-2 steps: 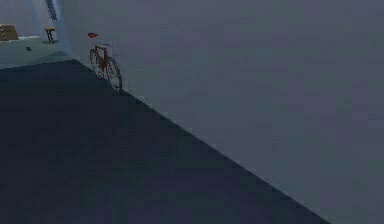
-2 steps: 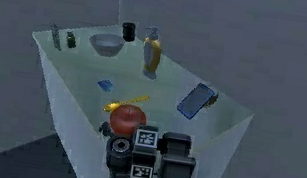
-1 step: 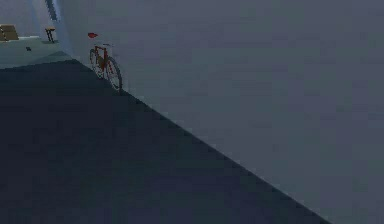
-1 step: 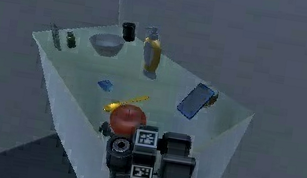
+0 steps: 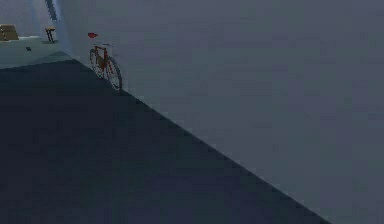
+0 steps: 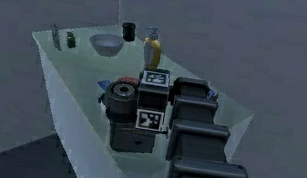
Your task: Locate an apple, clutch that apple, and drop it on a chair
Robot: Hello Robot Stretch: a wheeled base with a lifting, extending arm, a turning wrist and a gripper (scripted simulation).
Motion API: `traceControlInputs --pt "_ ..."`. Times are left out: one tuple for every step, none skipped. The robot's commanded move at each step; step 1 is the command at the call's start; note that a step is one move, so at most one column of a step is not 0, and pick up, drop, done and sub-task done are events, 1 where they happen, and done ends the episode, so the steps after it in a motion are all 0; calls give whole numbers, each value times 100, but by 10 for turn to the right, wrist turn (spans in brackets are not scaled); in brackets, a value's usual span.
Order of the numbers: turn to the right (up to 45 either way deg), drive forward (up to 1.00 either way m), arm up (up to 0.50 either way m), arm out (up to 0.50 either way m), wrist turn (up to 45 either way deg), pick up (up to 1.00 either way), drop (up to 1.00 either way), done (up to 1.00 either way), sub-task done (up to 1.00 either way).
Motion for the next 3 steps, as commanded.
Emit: traceControlInputs --pt "0 0 0 0 -450 0 0 0 0" --pt "0 0 0 0 -450 0 0 0 0" --pt "0 0 0 0 -300 0 0 0 0"
